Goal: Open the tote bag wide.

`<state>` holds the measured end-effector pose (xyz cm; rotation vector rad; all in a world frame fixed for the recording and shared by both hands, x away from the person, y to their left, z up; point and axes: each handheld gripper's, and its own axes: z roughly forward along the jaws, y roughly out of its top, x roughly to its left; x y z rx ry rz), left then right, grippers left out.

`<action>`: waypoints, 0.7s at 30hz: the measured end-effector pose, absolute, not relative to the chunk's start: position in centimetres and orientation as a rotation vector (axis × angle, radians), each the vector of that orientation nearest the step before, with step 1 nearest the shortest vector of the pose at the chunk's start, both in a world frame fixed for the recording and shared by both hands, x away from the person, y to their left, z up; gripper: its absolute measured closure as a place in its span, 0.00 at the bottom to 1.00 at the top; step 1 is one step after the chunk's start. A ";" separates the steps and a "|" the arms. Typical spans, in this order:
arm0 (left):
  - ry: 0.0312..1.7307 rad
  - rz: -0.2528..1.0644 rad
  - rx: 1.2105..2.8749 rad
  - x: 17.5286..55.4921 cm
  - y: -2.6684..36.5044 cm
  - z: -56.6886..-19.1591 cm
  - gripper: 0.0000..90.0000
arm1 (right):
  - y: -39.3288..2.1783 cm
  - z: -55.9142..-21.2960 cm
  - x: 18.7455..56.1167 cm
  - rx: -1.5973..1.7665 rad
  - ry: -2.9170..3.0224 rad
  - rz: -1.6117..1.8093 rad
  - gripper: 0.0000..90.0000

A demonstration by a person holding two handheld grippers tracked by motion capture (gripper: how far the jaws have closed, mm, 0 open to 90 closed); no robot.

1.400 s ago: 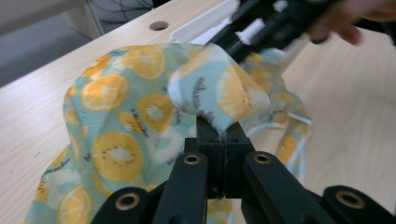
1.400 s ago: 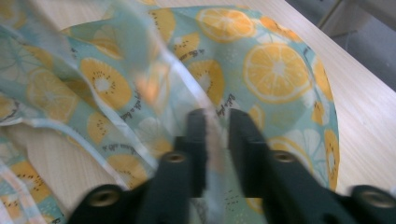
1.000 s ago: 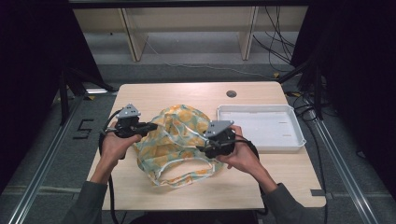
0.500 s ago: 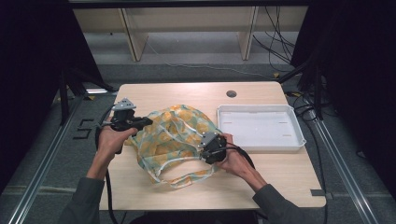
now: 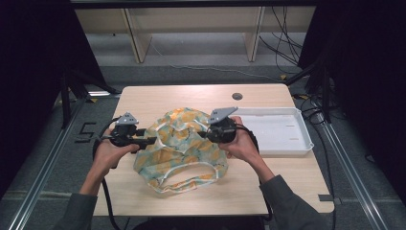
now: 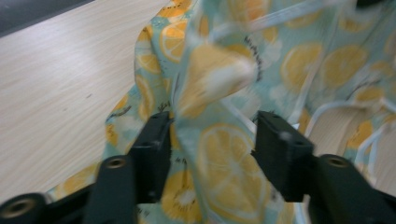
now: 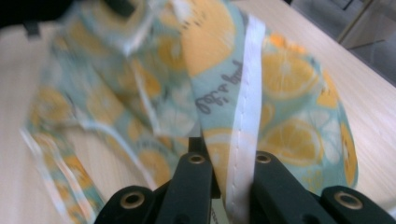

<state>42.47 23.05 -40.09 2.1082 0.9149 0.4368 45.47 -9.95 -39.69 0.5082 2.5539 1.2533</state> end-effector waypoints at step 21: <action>0.751 0.645 2.197 41.6 19.6 -40.5 0.98 | -8.7 -36.9 50.6 0.717 2.520 1.379 0.96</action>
